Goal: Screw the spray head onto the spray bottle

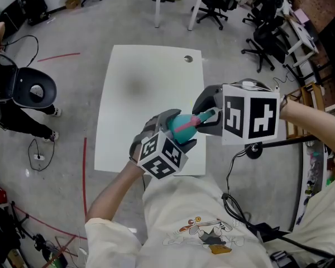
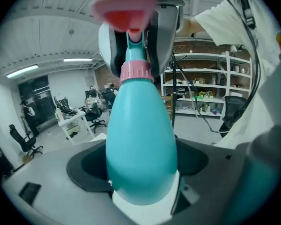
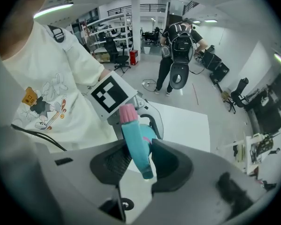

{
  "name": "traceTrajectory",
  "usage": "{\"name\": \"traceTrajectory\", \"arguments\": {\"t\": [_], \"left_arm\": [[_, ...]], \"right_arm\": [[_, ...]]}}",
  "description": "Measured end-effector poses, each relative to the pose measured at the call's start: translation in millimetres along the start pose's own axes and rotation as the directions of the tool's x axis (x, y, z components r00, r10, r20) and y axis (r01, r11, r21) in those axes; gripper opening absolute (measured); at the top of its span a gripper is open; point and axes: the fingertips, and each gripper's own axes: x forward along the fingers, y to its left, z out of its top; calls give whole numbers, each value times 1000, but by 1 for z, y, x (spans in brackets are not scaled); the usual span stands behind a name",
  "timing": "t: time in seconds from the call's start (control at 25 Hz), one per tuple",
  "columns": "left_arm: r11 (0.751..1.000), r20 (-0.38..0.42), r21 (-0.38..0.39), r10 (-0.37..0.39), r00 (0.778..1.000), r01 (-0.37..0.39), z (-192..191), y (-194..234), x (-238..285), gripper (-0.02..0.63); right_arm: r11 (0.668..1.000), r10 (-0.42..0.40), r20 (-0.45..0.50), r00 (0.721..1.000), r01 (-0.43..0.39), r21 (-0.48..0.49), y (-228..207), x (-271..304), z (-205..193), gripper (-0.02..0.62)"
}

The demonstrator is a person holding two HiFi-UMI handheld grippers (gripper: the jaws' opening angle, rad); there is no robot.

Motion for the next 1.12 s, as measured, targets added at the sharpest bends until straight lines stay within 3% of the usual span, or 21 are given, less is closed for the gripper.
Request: {"name": "traceTrajectory", "arguments": {"t": [0.16,0.32,0.56,0.8,0.96,1.12], "left_arm": [[984,-5,-11,179,984,-179,0,17,0,411],[941,-18,-53,333,943,-333,-1,29,1,411],[883,-53,-59,463,885,-466,-6,39,-1,411],[827,-89,-30,557,825,-562,-12,48,-2,411],[834,-93,-43,546,833,-551,-16,45,2,411],[860,-74,-63,502,862,-506,-18,41,7,411]], "right_arm": [[995,-32,-2,999,32,94,-9,0,-1,129],[977,-57,1,998,56,208,-17,1,-3,129],[942,-63,20,998,53,333,-24,3,-4,129],[869,-70,52,996,36,493,-31,7,-7,129],[827,-58,69,996,9,562,-31,11,-8,129],[824,-36,65,997,-8,567,-28,13,-7,130]]}}
